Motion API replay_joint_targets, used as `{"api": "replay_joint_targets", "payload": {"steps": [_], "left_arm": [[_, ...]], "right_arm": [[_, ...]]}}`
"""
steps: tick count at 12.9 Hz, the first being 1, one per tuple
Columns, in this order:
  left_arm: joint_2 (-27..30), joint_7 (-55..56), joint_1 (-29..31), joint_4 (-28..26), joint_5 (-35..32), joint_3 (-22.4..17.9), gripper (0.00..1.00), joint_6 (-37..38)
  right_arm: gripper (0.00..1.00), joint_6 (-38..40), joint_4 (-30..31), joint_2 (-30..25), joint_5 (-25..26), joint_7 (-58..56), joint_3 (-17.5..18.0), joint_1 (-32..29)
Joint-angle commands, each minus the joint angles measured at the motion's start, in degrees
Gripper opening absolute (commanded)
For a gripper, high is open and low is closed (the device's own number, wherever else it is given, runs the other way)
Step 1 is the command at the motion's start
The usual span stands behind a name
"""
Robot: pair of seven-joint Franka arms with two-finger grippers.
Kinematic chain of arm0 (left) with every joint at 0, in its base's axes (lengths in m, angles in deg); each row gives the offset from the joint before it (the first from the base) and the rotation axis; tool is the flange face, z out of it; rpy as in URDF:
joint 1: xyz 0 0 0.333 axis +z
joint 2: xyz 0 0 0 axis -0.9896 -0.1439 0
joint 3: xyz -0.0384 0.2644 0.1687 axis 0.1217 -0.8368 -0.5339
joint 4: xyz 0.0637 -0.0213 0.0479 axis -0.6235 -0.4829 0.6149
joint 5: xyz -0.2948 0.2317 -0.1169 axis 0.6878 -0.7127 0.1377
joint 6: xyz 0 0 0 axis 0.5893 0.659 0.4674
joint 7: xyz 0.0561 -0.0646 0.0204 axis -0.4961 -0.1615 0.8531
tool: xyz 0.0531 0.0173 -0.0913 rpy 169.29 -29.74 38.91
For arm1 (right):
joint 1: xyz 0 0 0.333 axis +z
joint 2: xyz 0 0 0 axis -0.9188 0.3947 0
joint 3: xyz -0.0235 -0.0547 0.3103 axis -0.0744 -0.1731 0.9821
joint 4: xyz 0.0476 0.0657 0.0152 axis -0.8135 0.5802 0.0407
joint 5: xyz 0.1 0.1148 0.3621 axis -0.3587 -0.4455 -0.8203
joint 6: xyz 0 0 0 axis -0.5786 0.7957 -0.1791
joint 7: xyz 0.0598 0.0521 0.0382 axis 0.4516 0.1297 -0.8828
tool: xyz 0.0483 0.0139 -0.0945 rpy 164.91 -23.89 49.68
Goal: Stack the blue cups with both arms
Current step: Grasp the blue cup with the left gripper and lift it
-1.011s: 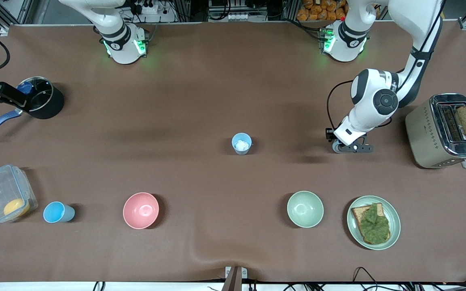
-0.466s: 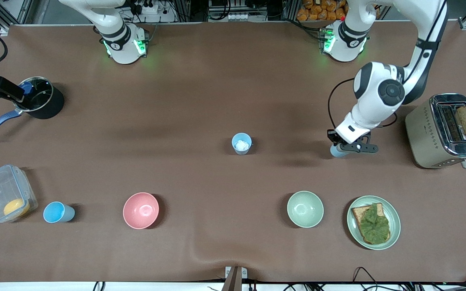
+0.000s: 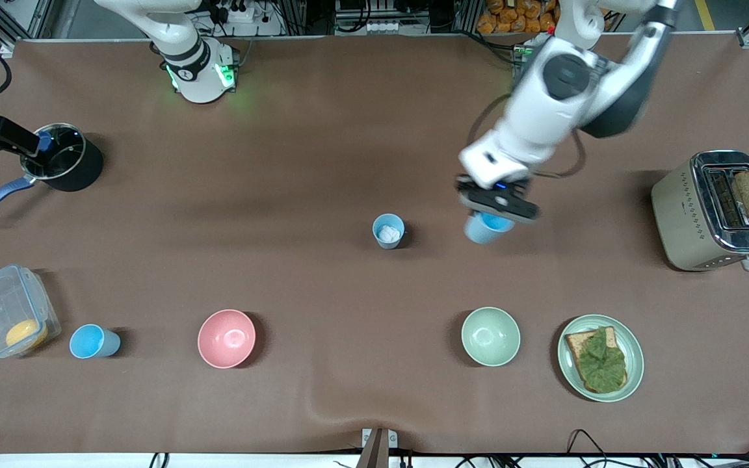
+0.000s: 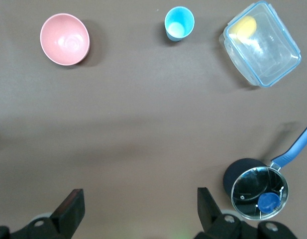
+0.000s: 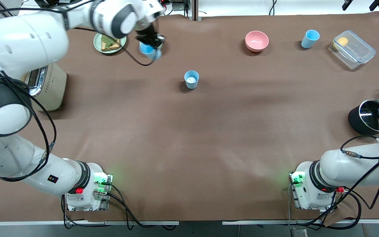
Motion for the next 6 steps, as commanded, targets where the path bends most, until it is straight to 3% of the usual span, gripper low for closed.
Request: {"api": "replay_joint_targets", "payload": {"steps": [1,6], "left_arm": [[-7.8,10.3,-6.3,8.5,-0.7,-0.4,0.00,1.6],[-18.6,16.4,-14.1,15.8,0.0,-1.1,0.00,1.9]], "right_arm": [[1.00,2.6,-0.2,-1.0,0.3,-0.2,0.7,-0.8],[1.00,3.4,-0.6,-0.7,0.0,-0.3,0.8,-0.5]]}}
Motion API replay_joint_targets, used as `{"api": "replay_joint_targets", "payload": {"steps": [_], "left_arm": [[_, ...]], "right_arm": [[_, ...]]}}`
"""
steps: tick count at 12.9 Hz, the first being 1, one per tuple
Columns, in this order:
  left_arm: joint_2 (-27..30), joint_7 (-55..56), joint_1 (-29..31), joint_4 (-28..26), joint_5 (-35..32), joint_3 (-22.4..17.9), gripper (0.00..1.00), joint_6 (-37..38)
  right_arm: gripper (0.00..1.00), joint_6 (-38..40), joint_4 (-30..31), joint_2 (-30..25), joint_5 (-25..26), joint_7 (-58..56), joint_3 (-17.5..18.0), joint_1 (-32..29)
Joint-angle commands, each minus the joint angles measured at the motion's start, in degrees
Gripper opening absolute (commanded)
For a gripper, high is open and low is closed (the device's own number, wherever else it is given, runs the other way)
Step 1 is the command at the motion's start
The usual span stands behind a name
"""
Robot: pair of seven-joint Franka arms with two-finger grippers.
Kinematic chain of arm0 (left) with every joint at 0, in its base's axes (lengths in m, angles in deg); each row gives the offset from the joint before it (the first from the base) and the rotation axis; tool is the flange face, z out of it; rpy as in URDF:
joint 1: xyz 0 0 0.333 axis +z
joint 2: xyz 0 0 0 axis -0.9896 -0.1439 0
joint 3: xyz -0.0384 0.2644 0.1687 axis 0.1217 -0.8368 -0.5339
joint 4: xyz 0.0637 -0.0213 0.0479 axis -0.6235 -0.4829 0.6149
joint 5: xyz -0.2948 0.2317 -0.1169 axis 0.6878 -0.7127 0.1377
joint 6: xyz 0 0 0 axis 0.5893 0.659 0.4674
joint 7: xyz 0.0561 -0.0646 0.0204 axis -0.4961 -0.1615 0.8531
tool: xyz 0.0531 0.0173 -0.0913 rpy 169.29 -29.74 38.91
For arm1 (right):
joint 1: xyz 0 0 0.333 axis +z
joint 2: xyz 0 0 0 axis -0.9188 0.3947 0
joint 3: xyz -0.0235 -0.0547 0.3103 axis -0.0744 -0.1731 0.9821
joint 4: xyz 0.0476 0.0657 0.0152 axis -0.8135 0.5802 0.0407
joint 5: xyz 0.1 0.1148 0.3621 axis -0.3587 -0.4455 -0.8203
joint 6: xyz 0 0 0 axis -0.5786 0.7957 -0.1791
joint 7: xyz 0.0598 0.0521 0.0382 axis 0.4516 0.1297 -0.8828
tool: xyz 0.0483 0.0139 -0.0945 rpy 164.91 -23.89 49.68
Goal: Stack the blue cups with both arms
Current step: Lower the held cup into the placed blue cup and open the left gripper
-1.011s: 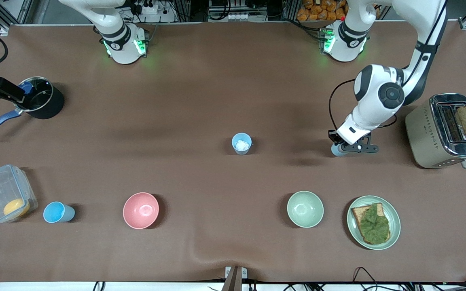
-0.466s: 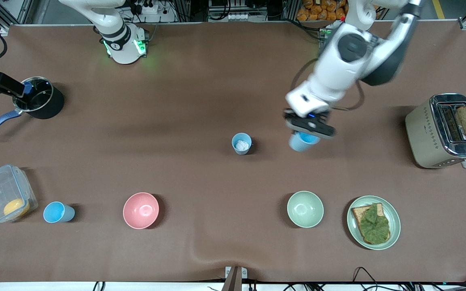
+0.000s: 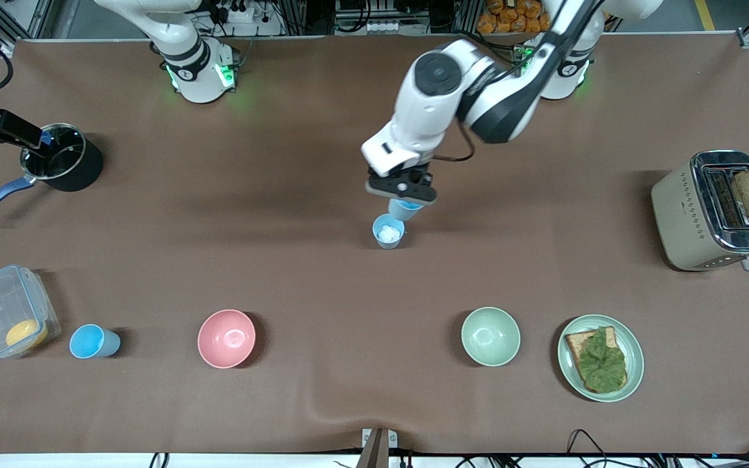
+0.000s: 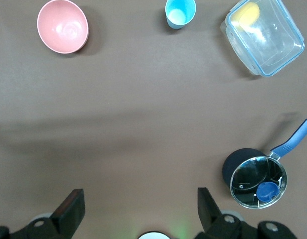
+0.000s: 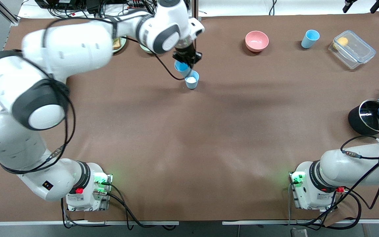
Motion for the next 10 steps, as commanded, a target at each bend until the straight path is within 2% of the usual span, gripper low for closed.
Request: {"api": "replay_joint_targets", "payload": {"steps": [1,10], "left_arm": [[-5.7,3.2,-3.0,6.2,0.0,-1.6,0.00,1.7],[-7.7,2.7,-3.2,6.6,-0.3,-3.0,0.00,1.7]], "right_arm": [[1.00,1.0,-0.1,-0.5,-0.2,-0.3,0.5,-0.5],[1.00,1.5,-0.1,-0.1,-0.6,-0.1,0.8,0.2]]}}
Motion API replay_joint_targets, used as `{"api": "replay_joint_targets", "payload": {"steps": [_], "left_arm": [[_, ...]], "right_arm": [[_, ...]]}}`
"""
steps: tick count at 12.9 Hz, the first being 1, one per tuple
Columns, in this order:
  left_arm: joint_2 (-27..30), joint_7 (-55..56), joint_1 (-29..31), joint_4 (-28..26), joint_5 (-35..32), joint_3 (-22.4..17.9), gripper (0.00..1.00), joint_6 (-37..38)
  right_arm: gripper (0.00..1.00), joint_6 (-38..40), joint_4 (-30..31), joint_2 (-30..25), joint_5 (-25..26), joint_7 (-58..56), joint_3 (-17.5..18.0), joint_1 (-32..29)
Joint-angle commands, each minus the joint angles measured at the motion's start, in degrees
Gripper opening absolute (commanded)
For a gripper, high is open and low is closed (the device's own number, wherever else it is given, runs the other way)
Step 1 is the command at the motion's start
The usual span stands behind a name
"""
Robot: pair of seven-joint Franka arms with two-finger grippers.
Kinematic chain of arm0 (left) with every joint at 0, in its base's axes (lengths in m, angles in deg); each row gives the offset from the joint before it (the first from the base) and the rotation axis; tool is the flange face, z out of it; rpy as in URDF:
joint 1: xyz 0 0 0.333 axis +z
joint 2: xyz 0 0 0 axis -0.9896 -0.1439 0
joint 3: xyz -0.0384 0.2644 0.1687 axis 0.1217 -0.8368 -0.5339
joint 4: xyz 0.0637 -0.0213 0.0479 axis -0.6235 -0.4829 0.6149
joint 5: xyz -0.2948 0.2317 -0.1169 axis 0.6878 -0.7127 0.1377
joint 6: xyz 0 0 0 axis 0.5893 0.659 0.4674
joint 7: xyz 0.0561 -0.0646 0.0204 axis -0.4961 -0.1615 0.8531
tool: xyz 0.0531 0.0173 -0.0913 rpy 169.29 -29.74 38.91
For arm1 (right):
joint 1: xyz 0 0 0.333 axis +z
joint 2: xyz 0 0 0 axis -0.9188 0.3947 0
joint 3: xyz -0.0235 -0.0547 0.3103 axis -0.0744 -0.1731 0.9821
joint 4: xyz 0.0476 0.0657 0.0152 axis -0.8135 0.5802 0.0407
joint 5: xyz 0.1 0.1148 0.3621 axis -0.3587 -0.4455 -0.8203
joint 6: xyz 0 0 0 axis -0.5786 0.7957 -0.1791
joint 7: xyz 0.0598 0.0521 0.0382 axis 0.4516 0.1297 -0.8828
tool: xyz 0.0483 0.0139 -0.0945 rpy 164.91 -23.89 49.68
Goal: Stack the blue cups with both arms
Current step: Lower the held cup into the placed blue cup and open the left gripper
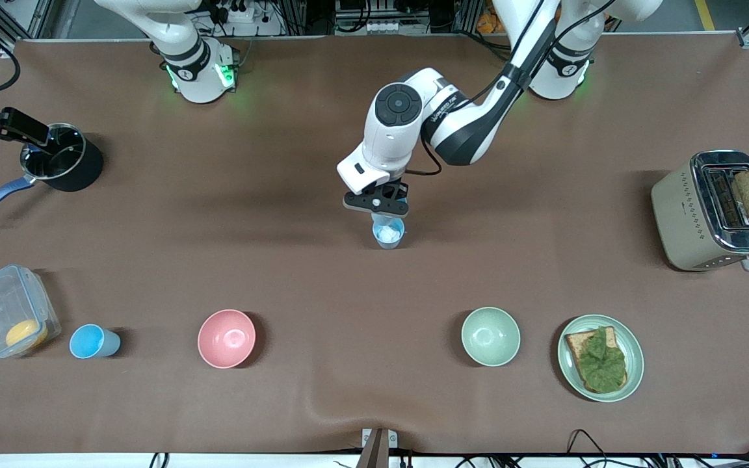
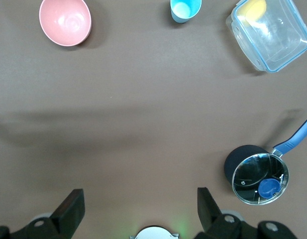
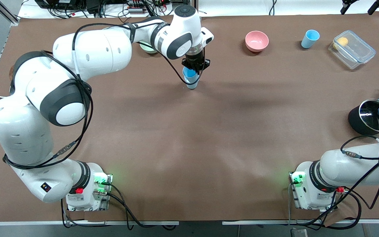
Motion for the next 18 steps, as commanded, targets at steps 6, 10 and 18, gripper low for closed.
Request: {"api": "replay_joint_targets", "payload": {"steps": [6,10,18], "left_arm": [[-1.9,1.7,-0.4,1.4,-0.1,-1.6,0.00,0.8],[-1.7,0.7,-0.5,1.7,-0.1,-4.3,0.46,0.8],[5.6,-0.4,6.1,-2.4,-0.1,-4.9,1.00,1.0]], "right_arm": [[1.00,1.0,-0.2,-0.2,-0.4,0.3,0.2,0.8],[1.00,0.9,-0.2,0.0,-0.9,0.4,0.2,0.9],[1.00,1.2,-0.1,0.1,-0.9,-0.2,-0.1,0.4]]}}
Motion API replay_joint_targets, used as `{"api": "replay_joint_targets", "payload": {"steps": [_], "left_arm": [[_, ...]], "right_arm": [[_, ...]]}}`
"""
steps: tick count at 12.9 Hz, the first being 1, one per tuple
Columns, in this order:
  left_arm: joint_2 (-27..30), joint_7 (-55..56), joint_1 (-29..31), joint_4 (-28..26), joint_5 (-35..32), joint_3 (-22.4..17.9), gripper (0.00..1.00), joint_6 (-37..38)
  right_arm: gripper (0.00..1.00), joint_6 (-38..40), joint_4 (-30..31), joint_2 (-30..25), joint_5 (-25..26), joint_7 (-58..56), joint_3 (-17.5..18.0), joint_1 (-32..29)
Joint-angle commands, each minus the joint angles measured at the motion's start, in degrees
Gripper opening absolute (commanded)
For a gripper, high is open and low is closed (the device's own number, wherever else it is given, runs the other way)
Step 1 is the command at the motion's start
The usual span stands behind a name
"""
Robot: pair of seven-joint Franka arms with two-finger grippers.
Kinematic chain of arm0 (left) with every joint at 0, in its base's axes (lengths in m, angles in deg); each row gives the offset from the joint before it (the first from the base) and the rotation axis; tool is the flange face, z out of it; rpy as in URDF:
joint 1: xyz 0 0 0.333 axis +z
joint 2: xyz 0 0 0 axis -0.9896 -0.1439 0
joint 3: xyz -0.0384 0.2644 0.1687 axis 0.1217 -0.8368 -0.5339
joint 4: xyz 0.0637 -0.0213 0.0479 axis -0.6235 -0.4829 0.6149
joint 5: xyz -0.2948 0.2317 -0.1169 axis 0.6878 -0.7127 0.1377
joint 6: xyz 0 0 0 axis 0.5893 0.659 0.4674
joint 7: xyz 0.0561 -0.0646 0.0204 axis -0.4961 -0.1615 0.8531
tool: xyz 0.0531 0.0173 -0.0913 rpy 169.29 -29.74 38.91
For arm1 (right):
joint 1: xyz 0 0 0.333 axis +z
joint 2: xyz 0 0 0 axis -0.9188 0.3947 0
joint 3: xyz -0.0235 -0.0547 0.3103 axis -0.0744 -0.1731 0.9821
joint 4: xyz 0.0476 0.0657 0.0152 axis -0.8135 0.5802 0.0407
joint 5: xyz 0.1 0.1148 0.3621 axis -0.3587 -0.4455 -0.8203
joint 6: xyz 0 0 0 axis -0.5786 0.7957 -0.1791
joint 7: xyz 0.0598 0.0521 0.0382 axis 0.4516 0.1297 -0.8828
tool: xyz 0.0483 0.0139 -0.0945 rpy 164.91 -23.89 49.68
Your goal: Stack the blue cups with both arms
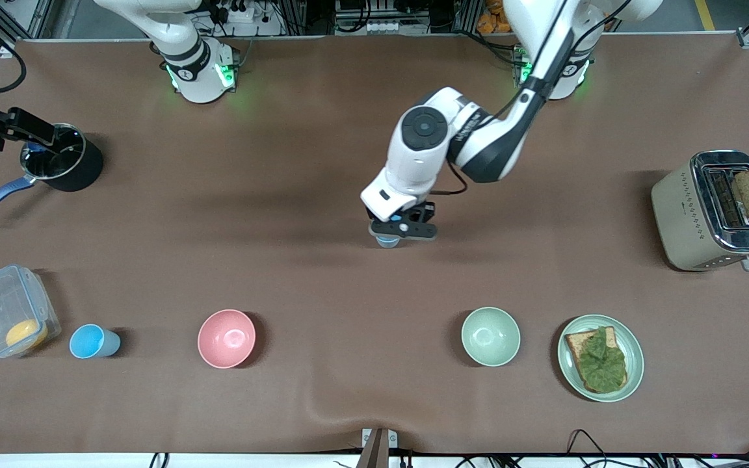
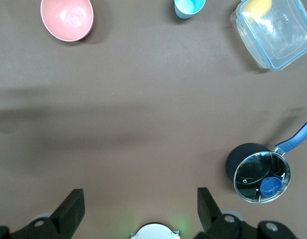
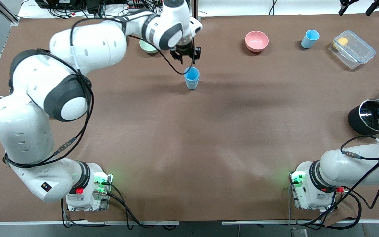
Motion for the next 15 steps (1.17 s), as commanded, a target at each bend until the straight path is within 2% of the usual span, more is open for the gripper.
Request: {"api": "replay_joint_targets", "payload": {"steps": [1,3,6,8,10,12,15], "left_arm": [[8.0,-2.0,6.9,-6.2,-0.3,0.1,1.00,0.9],[14.7,-6.2,13.8,-11.3,-0.3,0.1,1.00,1.5],[24.5,-15.7,24.9,-13.8,-0.4,0.6,1.00,15.0],[31.4,-26.8,33.0,-16.1,-0.4,0.5,1.00,19.5],[35.7,-31.2,37.8,-16.0,-1.8,0.2,1.00,25.6],[36.7,-31.3,39.0,-13.8,-3.6,0.1,1.00,31.6],[35.4,-29.5,40.5,-10.4,-4.0,0.1,1.00,32.7]], "right_arm": [[1.00,0.5,-0.2,-0.1,-0.7,-0.2,-0.1,-0.1],[1.00,0.5,-0.2,-0.1,-0.7,-0.2,-0.1,-0.1],[1.00,0.6,-0.2,-0.2,-0.7,-0.2,-0.1,-0.1],[1.00,0.6,-0.2,-0.1,-0.7,-0.2,-0.1,-0.1],[1.00,0.7,-0.2,-0.2,-0.7,-0.1,-0.1,-0.1],[1.00,0.7,-0.1,-0.2,-0.7,-0.1,-0.1,-0.1],[1.00,0.7,-0.1,-0.1,-0.7,-0.1,-0.1,-0.1]]}}
